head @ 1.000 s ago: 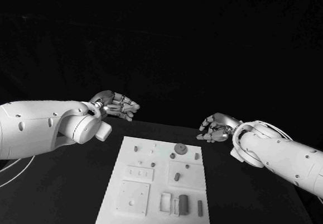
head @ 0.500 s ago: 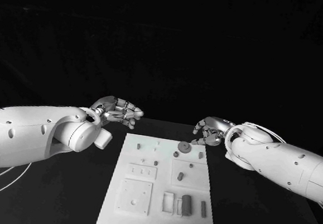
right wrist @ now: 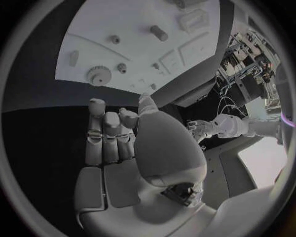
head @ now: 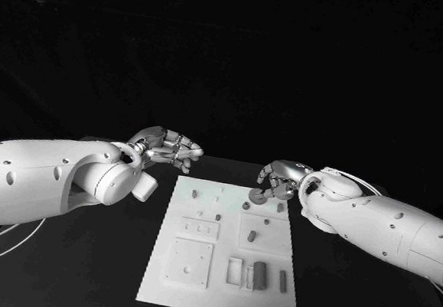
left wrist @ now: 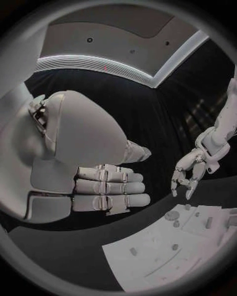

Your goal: Assemble the parts on the task board

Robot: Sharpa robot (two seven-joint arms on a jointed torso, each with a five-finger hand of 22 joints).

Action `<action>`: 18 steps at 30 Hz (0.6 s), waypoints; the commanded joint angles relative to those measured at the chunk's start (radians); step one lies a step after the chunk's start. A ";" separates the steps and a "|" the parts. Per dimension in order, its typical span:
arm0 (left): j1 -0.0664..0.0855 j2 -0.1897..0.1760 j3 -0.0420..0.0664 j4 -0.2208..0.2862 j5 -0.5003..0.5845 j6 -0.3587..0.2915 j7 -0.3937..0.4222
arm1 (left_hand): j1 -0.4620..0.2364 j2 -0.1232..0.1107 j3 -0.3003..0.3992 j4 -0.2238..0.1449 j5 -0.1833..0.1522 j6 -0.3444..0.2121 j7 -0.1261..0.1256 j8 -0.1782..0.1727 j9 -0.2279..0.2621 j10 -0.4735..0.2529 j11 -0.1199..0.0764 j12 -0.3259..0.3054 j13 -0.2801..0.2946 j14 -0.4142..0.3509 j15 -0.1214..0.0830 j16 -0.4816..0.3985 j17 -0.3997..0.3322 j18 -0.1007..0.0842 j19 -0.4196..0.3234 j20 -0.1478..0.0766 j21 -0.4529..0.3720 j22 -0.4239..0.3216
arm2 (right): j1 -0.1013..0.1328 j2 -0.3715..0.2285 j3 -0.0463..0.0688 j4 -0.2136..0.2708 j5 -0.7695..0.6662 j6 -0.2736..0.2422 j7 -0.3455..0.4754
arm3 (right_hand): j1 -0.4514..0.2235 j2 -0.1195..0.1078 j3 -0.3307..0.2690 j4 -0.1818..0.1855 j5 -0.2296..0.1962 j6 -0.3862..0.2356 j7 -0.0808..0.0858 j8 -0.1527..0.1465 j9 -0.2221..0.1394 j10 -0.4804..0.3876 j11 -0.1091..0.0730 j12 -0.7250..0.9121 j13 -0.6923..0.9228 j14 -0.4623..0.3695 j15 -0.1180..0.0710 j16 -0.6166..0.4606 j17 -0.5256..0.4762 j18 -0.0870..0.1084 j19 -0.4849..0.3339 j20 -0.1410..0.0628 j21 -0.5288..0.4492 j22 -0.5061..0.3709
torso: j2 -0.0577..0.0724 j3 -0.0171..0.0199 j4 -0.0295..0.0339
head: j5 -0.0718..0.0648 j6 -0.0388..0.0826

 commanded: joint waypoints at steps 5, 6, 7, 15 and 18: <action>0.002 0.002 0.002 0.011 -0.010 0.000 0.015 | -0.008 -0.002 0.001 -0.001 -0.001 0.039 -0.012 0.009 0.012 -0.014 -0.002 0.014 0.012 -0.010 -0.002 0.008 0.008 0.015 -0.010 0.001 0.008 0.010 | -0.018 0.023 0.001 -0.018 -0.056 0.002 -0.023 | -0.004 0.004 -0.001 0.006 0.009 0.005 0.001 -0.009 0.002 -0.001 0.008 0.011 0.020 0.002 0.005 0.011 0.001 0.030 -0.006 -0.004 0.017 0.026 | 0.018 -0.0082 0.0129 | -0.008 -0.001; 0.002 0.002 0.002 0.011 -0.010 0.001 0.016 | -0.008 -0.002 0.001 -0.001 -0.001 0.039 -0.012 0.008 0.012 -0.014 -0.002 0.014 0.013 -0.010 -0.002 0.008 0.008 0.015 -0.010 0.001 0.008 0.010 | -0.019 0.025 0.001 -0.021 -0.058 0.002 -0.025 | -0.004 0.005 -0.001 0.005 0.009 0.005 0.001 -0.009 0.002 -0.001 0.008 0.012 0.020 0.002 0.005 0.012 0.001 0.030 -0.006 -0.004 0.018 0.026 | 0.020 -0.0085 0.0138 | -0.010 -0.001; 0.002 0.002 0.002 0.012 -0.010 0.001 0.016 | -0.008 -0.002 0.001 -0.001 -0.001 0.039 -0.012 0.008 0.012 -0.014 -0.002 0.015 0.013 -0.010 -0.001 0.008 0.008 0.015 -0.010 0.001 0.008 0.010 | -0.020 0.029 0.001 -0.024 -0.059 -0.002 -0.026 | -0.004 0.005 0.000 0.005 0.010 0.005 0.001 -0.009 0.002 -0.001 0.008 0.012 0.020 0.003 0.005 0.013 0.001 0.030 -0.006 -0.005 0.019 0.026 | 0.021 -0.0090 0.0141 | -0.011 -0.001; 0.007 0.003 0.004 0.014 -0.010 0.002 0.015 | -0.011 -0.001 0.002 -0.001 -0.001 0.041 -0.013 0.008 0.014 -0.016 -0.002 0.017 0.016 -0.011 -0.002 0.009 0.010 0.015 -0.010 0.001 0.008 0.013 | -0.029 0.044 0.001 -0.049 -0.072 -0.015 -0.032 | 0.000 0.004 0.004 0.004 0.024 0.003 0.003 -0.016 0.002 0.002 0.010 0.022 0.019 0.005 0.007 0.025 0.002 0.030 -0.007 -0.010 0.036 0.025 | 0.041 -0.0138 0.0216 | -0.014 0.005; 0.007 0.005 0.004 0.015 -0.010 0.002 0.015 | -0.012 0.000 0.002 -0.001 -0.001 0.041 -0.013 0.008 0.014 -0.016 -0.002 0.018 0.017 -0.011 -0.002 0.009 0.010 0.015 -0.011 0.001 0.008 0.013 | -0.030 0.049 0.001 -0.052 -0.072 -0.020 -0.030 | 0.001 0.004 0.005 0.004 0.028 0.005 0.002 -0.016 0.003 0.002 0.010 0.025 0.019 0.006 0.007 0.028 0.002 0.030 -0.007 -0.011 0.039 0.025 | 0.046 -0.0165 0.0247 | -0.016 0.008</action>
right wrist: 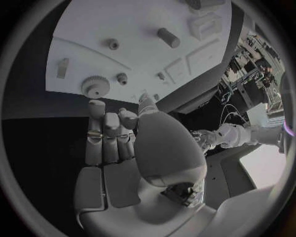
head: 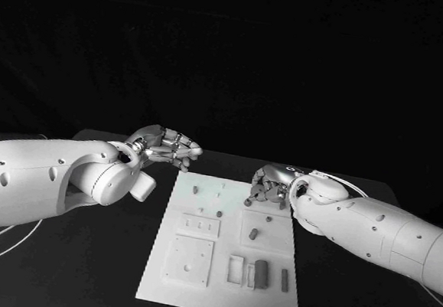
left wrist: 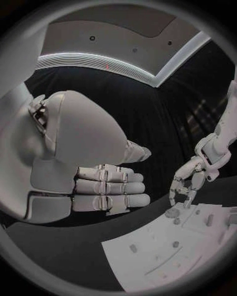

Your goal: Assemble the parts on the task board

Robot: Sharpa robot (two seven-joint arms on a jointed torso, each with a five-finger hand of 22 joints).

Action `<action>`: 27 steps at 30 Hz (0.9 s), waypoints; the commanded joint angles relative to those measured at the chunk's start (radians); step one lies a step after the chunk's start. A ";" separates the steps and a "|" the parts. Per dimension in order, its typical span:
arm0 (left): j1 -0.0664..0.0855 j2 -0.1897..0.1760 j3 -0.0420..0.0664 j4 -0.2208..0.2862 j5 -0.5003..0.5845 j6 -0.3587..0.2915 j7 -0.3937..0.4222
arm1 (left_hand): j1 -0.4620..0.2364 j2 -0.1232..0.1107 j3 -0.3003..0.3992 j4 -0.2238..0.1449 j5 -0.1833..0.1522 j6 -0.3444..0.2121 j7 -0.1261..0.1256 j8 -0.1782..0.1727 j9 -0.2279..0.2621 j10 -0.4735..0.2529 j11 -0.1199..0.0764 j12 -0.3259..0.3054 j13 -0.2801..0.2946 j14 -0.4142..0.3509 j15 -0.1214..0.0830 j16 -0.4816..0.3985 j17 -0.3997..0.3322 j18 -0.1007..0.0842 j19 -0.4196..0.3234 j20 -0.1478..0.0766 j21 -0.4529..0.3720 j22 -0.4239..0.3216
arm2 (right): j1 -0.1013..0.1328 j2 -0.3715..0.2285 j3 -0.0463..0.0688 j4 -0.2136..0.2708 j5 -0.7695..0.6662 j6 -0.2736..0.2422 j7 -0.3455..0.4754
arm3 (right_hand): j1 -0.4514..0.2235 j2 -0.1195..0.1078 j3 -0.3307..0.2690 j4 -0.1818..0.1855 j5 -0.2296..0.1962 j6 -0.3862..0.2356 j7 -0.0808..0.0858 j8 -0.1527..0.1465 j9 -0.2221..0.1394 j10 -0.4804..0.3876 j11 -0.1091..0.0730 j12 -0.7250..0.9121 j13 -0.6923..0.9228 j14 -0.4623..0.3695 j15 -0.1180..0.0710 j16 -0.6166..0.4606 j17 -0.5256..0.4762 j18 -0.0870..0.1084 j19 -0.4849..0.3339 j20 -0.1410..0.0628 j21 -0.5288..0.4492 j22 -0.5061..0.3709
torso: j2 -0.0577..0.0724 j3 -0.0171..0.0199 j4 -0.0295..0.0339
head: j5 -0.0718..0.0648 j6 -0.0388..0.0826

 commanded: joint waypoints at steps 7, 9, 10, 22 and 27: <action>0.002 0.005 0.001 0.006 -0.004 0.001 0.011 | -0.013 0.000 0.003 -0.001 0.000 0.007 -0.001 0.001 0.002 -0.008 0.001 0.007 0.003 -0.008 0.002 0.006 0.002 0.015 -0.008 -0.003 0.004 0.002 | -0.022 0.022 0.000 -0.024 -0.030 -0.013 -0.006 | 0.004 0.005 0.004 0.001 0.013 0.007 0.002 -0.004 0.002 0.004 0.002 0.009 0.018 0.006 0.000 0.012 0.001 0.032 -0.001 -0.009 0.011 0.025 | 0.024 -0.0079 0.0093 | -0.006 0.006; 0.002 0.005 0.001 0.007 -0.002 0.002 0.010 | -0.013 0.000 0.003 -0.001 0.000 0.007 -0.001 0.000 0.002 -0.009 0.001 0.007 0.003 -0.008 0.002 0.006 0.002 0.015 -0.008 -0.003 0.004 0.003 | -0.025 0.022 0.000 -0.025 -0.030 -0.017 -0.007 | 0.005 0.005 0.004 0.001 0.015 0.008 0.002 -0.005 0.002 0.004 0.002 0.010 0.018 0.006 0.000 0.013 0.001 0.032 -0.001 -0.009 0.013 0.025 | 0.027 -0.0094 0.0110 | -0.007 0.007; 0.003 0.004 0.001 0.007 -0.002 0.002 0.009 | -0.014 0.000 0.003 -0.001 0.000 0.007 -0.001 0.000 0.002 -0.009 0.001 0.007 0.003 -0.008 0.002 0.006 0.002 0.015 -0.008 -0.003 0.004 0.003 | -0.026 0.022 0.000 -0.026 -0.030 -0.018 -0.008 | 0.006 0.005 0.004 0.001 0.017 0.008 0.002 -0.005 0.003 0.004 0.002 0.011 0.017 0.006 0.000 0.014 0.001 0.032 -0.001 -0.010 0.014 0.025 | 0.027 -0.0094 0.0110 | -0.007 0.007; 0.004 0.010 0.000 0.007 -0.002 0.005 0.007 | -0.015 0.002 0.004 -0.001 0.000 0.008 -0.001 -0.001 0.003 -0.011 0.001 0.009 0.006 -0.008 0.002 0.007 0.003 0.015 -0.008 -0.003 0.004 0.005 | -0.026 0.028 0.001 -0.040 -0.047 -0.044 -0.010 | 0.020 0.008 0.006 0.000 0.039 0.020 0.000 -0.004 0.006 0.016 0.000 0.022 0.014 0.013 -0.003 0.029 0.002 0.032 0.003 -0.016 0.033 0.024 | 0.036 -0.0122 0.0153 | -0.014 0.002; 0.004 0.009 0.000 0.013 -0.002 0.003 0.003 | -0.015 0.003 0.005 -0.001 0.000 0.008 -0.001 -0.001 0.003 -0.011 0.001 0.010 0.007 -0.008 0.002 0.008 0.004 0.015 -0.008 -0.003 0.005 0.006 | -0.026 0.034 0.001 -0.051 -0.053 -0.032 -0.017 | 0.024 0.011 0.006 0.000 0.047 0.024 -0.001 -0.004 0.008 0.020 -0.001 0.026 0.013 0.016 -0.003 0.035 0.002 0.032 0.005 -0.018 0.039 0.024 | 0.046 -0.0162 0.0183 | -0.019 0.005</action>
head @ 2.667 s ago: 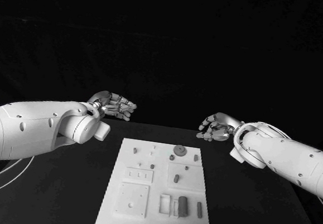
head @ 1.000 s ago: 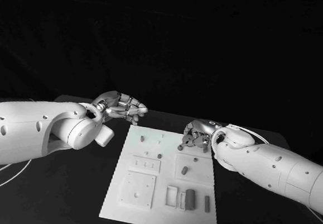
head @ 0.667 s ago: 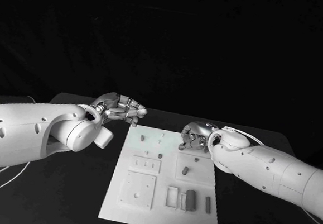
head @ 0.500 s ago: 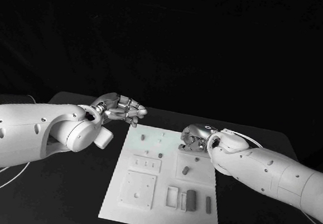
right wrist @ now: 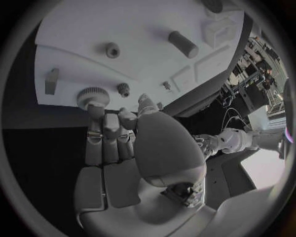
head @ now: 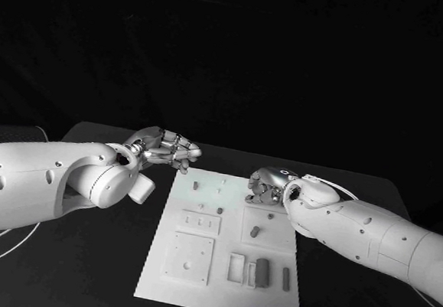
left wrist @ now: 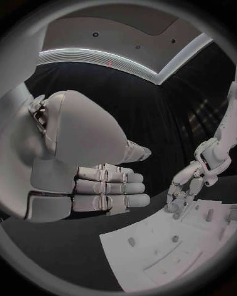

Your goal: Assemble the parts on the task board

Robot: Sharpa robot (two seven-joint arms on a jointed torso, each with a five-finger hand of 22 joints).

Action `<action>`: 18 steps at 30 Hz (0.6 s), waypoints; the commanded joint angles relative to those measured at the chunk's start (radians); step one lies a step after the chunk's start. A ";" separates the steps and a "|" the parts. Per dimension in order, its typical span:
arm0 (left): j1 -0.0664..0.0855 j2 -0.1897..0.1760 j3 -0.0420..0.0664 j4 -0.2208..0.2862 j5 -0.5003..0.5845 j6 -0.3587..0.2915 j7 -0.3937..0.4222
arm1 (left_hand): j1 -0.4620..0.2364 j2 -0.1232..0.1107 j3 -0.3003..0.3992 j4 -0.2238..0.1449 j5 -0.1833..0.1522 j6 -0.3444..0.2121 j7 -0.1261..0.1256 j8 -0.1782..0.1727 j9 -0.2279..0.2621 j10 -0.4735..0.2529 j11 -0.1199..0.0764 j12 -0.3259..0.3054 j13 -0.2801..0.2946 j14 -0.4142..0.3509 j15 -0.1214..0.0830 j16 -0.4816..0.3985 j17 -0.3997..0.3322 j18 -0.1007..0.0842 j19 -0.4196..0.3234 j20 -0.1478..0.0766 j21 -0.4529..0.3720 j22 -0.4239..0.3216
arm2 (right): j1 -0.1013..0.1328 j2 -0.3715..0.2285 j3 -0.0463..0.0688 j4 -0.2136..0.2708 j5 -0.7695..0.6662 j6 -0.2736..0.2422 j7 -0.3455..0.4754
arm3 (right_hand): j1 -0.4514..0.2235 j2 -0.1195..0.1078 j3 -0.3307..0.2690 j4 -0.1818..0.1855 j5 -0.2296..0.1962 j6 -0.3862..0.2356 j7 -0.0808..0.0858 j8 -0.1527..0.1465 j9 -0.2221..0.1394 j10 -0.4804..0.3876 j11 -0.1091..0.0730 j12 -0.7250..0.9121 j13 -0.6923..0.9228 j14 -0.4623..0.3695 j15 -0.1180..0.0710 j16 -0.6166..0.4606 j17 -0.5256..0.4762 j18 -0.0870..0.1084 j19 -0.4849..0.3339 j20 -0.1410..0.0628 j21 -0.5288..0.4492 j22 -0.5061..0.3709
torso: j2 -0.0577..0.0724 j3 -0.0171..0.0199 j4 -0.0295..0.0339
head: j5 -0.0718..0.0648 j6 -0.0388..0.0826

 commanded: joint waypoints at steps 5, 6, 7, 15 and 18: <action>0.002 -0.002 0.003 0.013 -0.001 0.002 0.006 | -0.005 0.005 0.008 -0.002 0.000 0.010 -0.001 -0.002 0.002 -0.007 -0.002 0.008 0.004 -0.003 -0.002 0.005 0.002 0.017 -0.003 -0.001 0.005 0.003 | 0.000 0.005 0.000 -0.009 -0.027 0.010 -0.013 | 0.022 0.005 0.006 -0.001 0.010 0.018 -0.002 -0.001 0.004 0.014 -0.002 0.012 0.011 0.015 -0.008 0.009 0.001 0.046 0.003 -0.010 0.012 0.024 | 0.012 -0.0057 0.0060 | -0.012 0.000; 0.002 -0.003 0.003 0.014 -0.001 0.001 0.005 | -0.005 0.005 0.008 -0.002 0.000 0.010 -0.001 -0.002 0.002 -0.007 -0.002 0.008 0.004 -0.003 -0.002 0.005 0.002 0.017 -0.003 -0.001 0.006 0.003 | 0.000 0.003 0.000 -0.008 -0.027 0.010 -0.014 | 0.022 0.005 0.005 -0.001 0.010 0.018 -0.002 -0.001 0.004 0.014 -0.002 0.013 0.011 0.015 -0.008 0.009 0.001 0.046 0.003 -0.010 0.013 0.024 | 0.013 -0.0058 0.0073 | -0.014 -0.001; 0.002 -0.004 0.003 0.015 -0.001 0.000 0.004 | -0.005 0.006 0.008 -0.001 0.000 0.010 -0.001 -0.002 0.003 -0.007 -0.002 0.009 0.004 -0.003 -0.003 0.005 0.002 0.017 -0.003 -0.001 0.006 0.003 | 0.000 0.003 0.000 -0.008 -0.027 0.010 -0.014 | 0.023 0.005 0.005 -0.001 0.010 0.018 -0.002 -0.001 0.004 0.014 -0.002 0.013 0.011 0.015 -0.008 0.009 0.002 0.046 0.003 -0.010 0.013 0.024 | 0.015 -0.0068 0.0083 | -0.014 -0.003; 0.002 -0.004 0.003 0.011 -0.001 -0.002 0.002 | -0.005 0.006 0.010 -0.002 0.000 0.010 -0.001 -0.002 0.003 -0.008 -0.002 0.010 0.006 -0.003 -0.003 0.005 0.003 0.017 -0.002 -0.001 0.006 0.004 | -0.001 0.004 0.000 -0.017 -0.027 0.017 -0.017 | 0.025 0.006 0.003 -0.001 0.011 0.020 -0.003 -0.001 0.005 0.016 -0.003 0.015 0.010 0.016 -0.009 0.012 0.002 0.046 0.003 -0.011 0.016 0.024 | 0.029 -0.0137 0.0123 | -0.020 0.006; 0.002 -0.003 0.003 0.011 -0.001 -0.002 0.001 | -0.004 0.007 0.010 -0.002 0.000 0.011 -0.001 -0.002 0.003 -0.008 -0.002 0.010 0.006 -0.003 -0.003 0.006 0.003 0.017 -0.002 -0.001 0.006 0.004 | -0.001 0.007 0.000 -0.020 -0.027 0.019 -0.017 | 0.025 0.006 0.002 -0.001 0.011 0.021 -0.003 -0.001 0.005 0.017 -0.003 0.015 0.010 0.016 -0.009 0.013 0.002 0.046 0.003 -0.011 0.017 0.024 | 0.033 -0.0147 0.0121 | -0.023 0.009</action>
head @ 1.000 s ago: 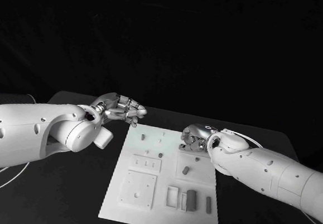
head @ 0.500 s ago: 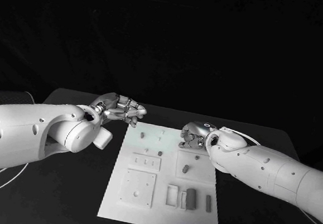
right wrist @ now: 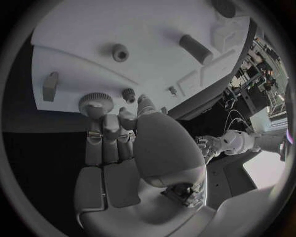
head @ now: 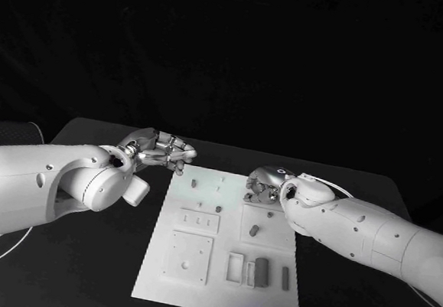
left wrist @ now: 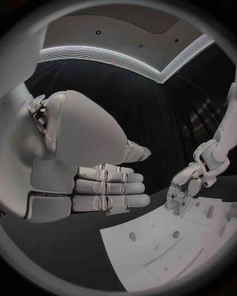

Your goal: Assemble the parts on the task board

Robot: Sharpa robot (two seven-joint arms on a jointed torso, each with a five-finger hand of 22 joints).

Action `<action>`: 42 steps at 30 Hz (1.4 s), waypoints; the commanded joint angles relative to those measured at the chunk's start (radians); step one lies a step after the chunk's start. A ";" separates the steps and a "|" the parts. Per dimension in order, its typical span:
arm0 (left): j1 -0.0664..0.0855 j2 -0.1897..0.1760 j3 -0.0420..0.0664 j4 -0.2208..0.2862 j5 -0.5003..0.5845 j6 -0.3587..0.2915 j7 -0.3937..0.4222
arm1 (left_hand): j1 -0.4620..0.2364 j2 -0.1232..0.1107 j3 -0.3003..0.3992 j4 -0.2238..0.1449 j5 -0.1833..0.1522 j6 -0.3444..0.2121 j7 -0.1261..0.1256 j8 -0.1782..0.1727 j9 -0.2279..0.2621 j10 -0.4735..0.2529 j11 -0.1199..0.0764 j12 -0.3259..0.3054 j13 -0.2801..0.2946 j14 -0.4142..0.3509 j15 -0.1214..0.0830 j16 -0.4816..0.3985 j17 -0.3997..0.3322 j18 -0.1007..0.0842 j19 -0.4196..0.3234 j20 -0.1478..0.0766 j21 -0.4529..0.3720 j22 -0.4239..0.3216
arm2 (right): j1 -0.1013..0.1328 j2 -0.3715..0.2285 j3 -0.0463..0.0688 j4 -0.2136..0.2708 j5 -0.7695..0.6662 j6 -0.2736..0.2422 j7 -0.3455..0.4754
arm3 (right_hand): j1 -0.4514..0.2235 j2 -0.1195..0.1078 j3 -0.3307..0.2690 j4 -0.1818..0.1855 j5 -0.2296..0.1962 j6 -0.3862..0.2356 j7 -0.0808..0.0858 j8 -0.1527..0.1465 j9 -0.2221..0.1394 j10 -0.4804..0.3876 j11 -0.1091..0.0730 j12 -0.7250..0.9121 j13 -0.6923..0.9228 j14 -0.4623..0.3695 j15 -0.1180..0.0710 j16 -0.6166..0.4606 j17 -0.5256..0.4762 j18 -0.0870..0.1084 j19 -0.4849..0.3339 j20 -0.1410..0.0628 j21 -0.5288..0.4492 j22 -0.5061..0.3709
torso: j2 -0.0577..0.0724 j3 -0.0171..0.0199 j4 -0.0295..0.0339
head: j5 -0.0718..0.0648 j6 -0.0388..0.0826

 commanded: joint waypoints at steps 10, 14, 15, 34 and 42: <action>0.001 0.002 0.001 0.004 -0.001 -0.001 0.005 | -0.004 0.006 0.008 0.001 0.000 0.004 0.000 -0.003 0.002 -0.008 -0.002 0.007 0.002 -0.002 -0.003 0.006 0.002 0.017 -0.001 -0.003 0.006 0.002 | -0.005 0.009 0.000 -0.012 -0.015 0.023 -0.006 | 0.010 0.002 0.001 0.000 0.002 0.010 -0.001 -0.001 0.002 0.010 -0.001 0.013 0.009 0.017 -0.008 0.010 0.004 0.053 0.001 -0.010 0.007 0.024 | 0.019 -0.0089 0.0008 | -0.001 0.008; 0.002 0.002 0.001 0.003 -0.001 -0.001 0.004 | -0.003 0.006 0.008 0.001 0.000 0.004 0.000 -0.003 0.002 -0.009 -0.002 0.007 0.003 -0.003 -0.003 0.006 0.002 0.017 -0.001 -0.003 0.006 0.002 | -0.005 0.007 0.000 -0.013 -0.016 0.023 -0.008 | 0.010 0.002 0.000 0.000 0.002 0.010 -0.001 -0.001 0.002 0.010 -0.001 0.014 0.009 0.018 -0.008 0.011 0.004 0.053 0.001 -0.010 0.008 0.024 | 0.023 -0.0104 0.0007 | 0.000 0.010; 0.002 0.002 0.001 0.003 -0.001 -0.001 0.004 | -0.003 0.006 0.008 0.001 0.000 0.004 0.000 -0.003 0.002 -0.009 -0.002 0.007 0.003 -0.003 -0.003 0.006 0.002 0.017 -0.001 -0.003 0.006 0.002 | -0.005 0.005 0.000 -0.011 -0.017 0.024 -0.008 | 0.011 0.002 0.000 0.000 0.002 0.010 -0.001 -0.001 0.002 0.010 -0.001 0.014 0.009 0.018 -0.008 0.011 0.005 0.053 0.001 -0.010 0.008 0.024 | 0.024 -0.0113 0.0005 | 0.000 0.011; 0.001 0.003 0.001 -0.009 0.002 0.014 0.005 | -0.004 0.003 0.008 0.001 0.000 0.002 0.001 -0.005 0.003 -0.013 -0.001 0.008 0.006 -0.003 -0.003 0.005 0.002 0.017 -0.002 -0.002 0.005 0.004 | -0.005 -0.026 0.000 0.036 -0.026 0.020 -0.018 | 0.016 0.004 -0.006 0.000 0.003 0.025 -0.004 0.002 0.006 0.017 -0.004 0.020 0.006 0.035 -0.010 0.026 0.025 0.053 0.002 -0.014 0.020 0.023 | 0.034 -0.0156 0.0001 | -0.005 0.018; 0.001 0.000 0.000 -0.014 0.002 0.019 0.006 | -0.002 0.000 0.008 0.001 0.000 0.000 0.002 -0.008 0.003 -0.017 0.000 0.008 0.008 -0.006 -0.002 0.004 0.002 0.016 -0.005 -0.002 0.004 0.005 | -0.004 -0.050 0.002 0.065 -0.030 0.024 -0.022 | 0.019 0.005 -0.009 0.001 0.004 0.040 -0.008 0.007 0.010 0.019 -0.008 0.021 0.004 0.037 -0.013 0.028 0.025 0.053 0.002 -0.015 0.024 0.023 | 0.040 -0.0179 -0.0011 | -0.001 0.028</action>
